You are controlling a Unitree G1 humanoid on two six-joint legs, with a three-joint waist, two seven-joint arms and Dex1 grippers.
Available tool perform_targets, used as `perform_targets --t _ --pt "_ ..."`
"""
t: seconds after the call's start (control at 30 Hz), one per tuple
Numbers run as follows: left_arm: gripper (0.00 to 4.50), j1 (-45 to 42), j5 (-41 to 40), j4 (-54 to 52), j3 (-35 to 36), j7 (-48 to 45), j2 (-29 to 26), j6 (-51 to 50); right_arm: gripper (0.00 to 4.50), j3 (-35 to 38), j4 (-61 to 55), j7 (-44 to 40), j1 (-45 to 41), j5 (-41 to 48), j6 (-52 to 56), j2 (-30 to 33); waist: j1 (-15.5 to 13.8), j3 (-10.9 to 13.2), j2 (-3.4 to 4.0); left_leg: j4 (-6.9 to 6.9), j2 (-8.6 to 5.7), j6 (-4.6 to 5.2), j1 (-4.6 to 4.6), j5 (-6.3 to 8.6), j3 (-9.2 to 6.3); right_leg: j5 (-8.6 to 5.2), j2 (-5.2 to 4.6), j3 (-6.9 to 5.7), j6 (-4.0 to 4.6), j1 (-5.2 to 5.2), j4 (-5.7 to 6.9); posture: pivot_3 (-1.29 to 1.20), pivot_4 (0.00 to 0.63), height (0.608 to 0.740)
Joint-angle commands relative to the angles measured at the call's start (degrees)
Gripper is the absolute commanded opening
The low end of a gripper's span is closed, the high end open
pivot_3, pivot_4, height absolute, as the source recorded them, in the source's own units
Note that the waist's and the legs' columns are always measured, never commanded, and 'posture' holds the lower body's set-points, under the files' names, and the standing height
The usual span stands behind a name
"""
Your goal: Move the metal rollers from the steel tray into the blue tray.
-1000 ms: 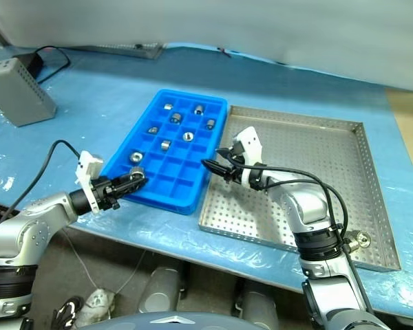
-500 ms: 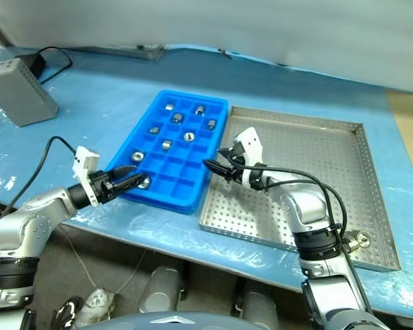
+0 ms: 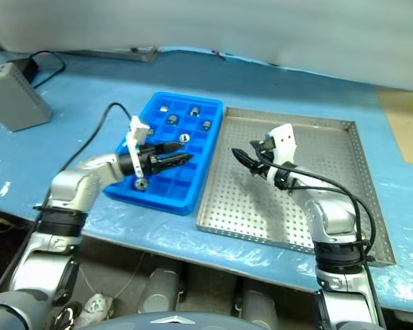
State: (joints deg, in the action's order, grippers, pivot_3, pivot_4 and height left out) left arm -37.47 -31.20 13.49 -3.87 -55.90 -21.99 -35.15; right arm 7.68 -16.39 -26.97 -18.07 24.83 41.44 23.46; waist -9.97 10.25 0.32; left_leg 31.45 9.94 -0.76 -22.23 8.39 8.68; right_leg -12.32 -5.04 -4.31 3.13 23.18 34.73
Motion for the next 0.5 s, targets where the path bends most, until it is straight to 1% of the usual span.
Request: perform_targets --t 0.03,0.13,0.23,0.37,0.5 --pt "3.75 -6.63 3.12 8.51 -1.89 -4.71 2.78 5.66 3.25 8.03 -6.56 2.86 2.96 1.5 0.39 2.54 0.7 0.0 0.0 0.0 -0.03 0.01 -0.01 0.0 0.02 0.0 0.0 0.01 -0.01 0.0 -0.02 -0.09 0.15 0.74" --pt "3.75 -11.6 5.89 17.21 -3.17 -7.66 6.34 10.16 3.25 12.01 -10.28 5.36 6.41 1.77 0.63 2.85 1.79 -0.01 -0.02 0.0 -0.06 0.06 -0.01 0.02 0.04 -0.03 -0.01 0.01 -0.07 -0.02 -0.07 -0.16 0.15 0.74" --pt "3.75 -15.42 7.95 23.44 -3.62 -9.81 9.84 13.59 3.25 15.51 -14.58 8.04 9.8 2.92 1.42 1.74 3.56 -0.02 -0.03 0.0 -0.07 0.13 0.0 0.05 0.06 -0.05 0.0 0.01 -0.11 -0.04 -0.13 -0.21 0.15 0.74" --pt "3.75 -17.66 9.2 26.82 -3.24 -11.63 13.27 15.0 3.25 17.91 -18.86 9.77 14.71 4.28 2.87 1.42 5.64 -0.02 -0.03 0.0 -0.08 0.29 -0.03 0.15 0.08 -0.06 0.01 0.0 -0.11 -0.04 -0.2 -0.25 0.15 0.74" --pt "3.75 -16.13 10.05 25.74 -3.45 -12.67 14.86 14.89 3.25 19.43 -21.43 10.81 17.0 6.35 4.67 1.81 6.74 -0.02 -0.02 0.02 -0.09 0.57 -0.02 0.32 0.13 -0.07 0.0 -0.01 -0.11 -0.08 -0.3 -0.24 0.15 0.74"
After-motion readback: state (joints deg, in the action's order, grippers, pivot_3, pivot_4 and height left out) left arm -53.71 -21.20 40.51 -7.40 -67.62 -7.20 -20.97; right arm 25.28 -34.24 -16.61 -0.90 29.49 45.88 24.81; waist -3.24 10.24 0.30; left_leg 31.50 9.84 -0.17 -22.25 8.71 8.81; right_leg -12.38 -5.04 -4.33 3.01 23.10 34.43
